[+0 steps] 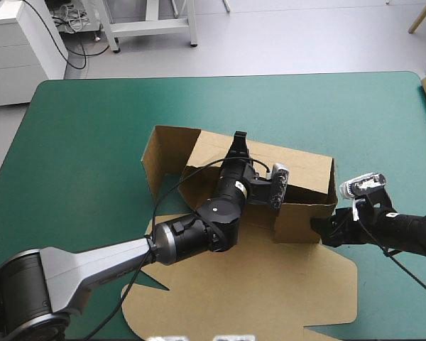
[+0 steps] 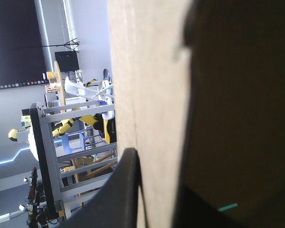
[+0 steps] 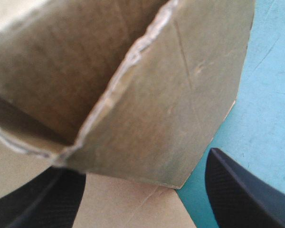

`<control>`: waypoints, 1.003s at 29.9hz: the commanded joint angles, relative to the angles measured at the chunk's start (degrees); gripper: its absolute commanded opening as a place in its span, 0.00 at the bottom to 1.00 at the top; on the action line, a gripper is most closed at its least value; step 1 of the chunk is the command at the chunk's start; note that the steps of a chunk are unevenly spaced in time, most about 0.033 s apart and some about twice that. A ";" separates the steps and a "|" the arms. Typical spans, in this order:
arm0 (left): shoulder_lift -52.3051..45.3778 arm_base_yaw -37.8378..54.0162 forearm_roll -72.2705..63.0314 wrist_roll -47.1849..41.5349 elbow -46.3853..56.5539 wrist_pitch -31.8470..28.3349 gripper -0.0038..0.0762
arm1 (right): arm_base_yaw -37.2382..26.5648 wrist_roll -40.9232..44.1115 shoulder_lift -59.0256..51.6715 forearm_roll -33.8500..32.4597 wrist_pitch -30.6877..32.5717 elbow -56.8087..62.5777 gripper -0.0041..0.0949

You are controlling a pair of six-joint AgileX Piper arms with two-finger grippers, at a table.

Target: Fold the box

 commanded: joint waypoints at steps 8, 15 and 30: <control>0.76 -0.32 -10.01 0.59 1.01 -3.45 0.04 | -0.18 -4.05 -0.76 10.81 -5.77 -0.02 0.69; 1.48 -0.32 -10.43 0.59 1.01 -3.43 0.04 | -0.18 -5.80 -0.76 10.86 -6.88 -0.02 0.69; 1.48 -0.32 -9.37 -5.55 1.01 -3.95 0.04 | 4.70 -5.69 -0.76 13.54 -18.74 -0.02 0.24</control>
